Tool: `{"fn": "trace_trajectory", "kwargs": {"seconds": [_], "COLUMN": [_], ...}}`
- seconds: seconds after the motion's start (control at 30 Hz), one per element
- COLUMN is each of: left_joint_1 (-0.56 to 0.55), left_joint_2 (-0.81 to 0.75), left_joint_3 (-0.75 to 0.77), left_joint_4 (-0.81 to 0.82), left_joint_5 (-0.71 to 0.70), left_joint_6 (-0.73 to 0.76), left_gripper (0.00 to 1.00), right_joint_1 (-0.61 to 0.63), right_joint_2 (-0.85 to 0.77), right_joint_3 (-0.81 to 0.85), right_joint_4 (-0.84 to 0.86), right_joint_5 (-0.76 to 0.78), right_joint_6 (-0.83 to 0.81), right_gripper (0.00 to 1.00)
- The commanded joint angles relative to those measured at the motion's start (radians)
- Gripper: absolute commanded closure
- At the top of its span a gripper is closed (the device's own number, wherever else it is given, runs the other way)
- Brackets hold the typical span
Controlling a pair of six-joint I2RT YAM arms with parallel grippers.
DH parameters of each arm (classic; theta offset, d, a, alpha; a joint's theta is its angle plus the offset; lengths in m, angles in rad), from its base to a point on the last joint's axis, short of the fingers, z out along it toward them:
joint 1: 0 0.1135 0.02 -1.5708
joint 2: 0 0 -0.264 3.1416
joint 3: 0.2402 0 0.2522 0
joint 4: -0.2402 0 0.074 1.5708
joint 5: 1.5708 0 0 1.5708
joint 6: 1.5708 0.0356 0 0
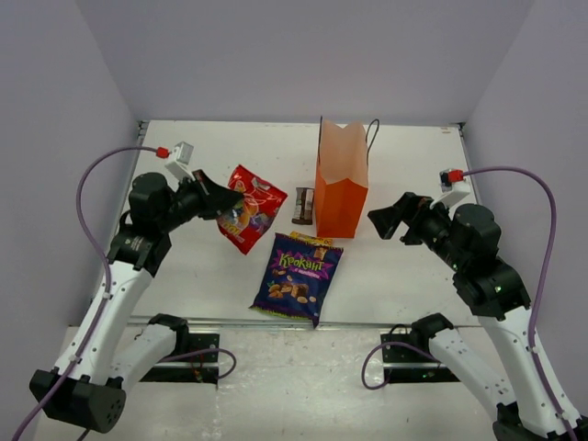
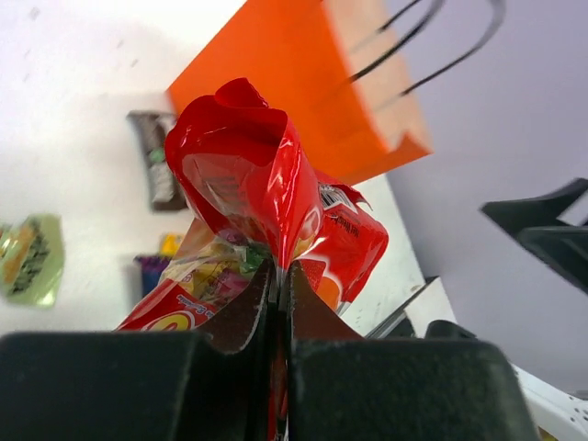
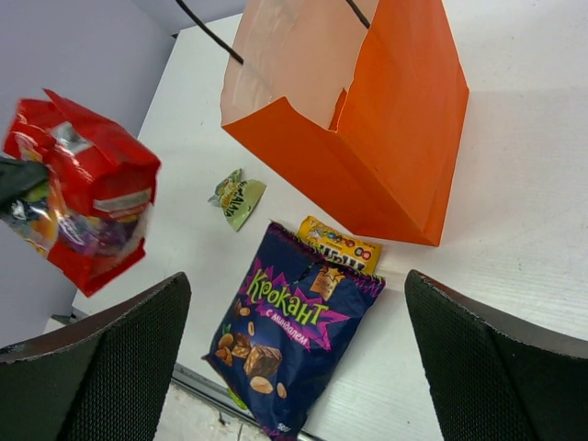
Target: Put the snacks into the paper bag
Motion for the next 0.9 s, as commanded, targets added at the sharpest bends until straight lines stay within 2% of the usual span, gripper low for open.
{"fn": "trace_trajectory", "kwargs": {"seconds": [0.0,0.23,0.33,0.57,0.73,0.87], "left_joint_1": [-0.049,-0.36,-0.432,-0.511,-0.514,-0.514], "left_joint_2": [-0.002,0.146,0.225,0.43,0.536,0.588], "left_joint_3": [0.142,0.329,0.417,0.627,0.661,0.667], "left_joint_4": [0.177,0.235,0.26,0.353,0.454,0.536], "left_joint_5": [0.051,-0.176,-0.226,-0.323,-0.424,-0.477], "left_joint_6": [-0.058,0.025,0.04,0.072,0.036,0.003], "left_gripper": [1.0,1.0,1.0,1.0,1.0,1.0], "right_joint_1": [0.002,0.002,0.002,0.001,0.001,-0.001], "right_joint_2": [0.007,0.013,0.012,0.012,0.001,0.001], "right_joint_3": [-0.006,-0.006,-0.006,-0.004,-0.004,-0.004], "right_joint_4": [0.031,0.039,0.039,0.038,0.019,0.016], "right_joint_5": [-0.019,-0.013,-0.005,0.071,0.174,0.194], "right_joint_6": [0.0,0.006,0.007,0.015,0.078,0.093], "right_gripper": [0.01,0.01,0.01,0.01,0.01,0.01]}}
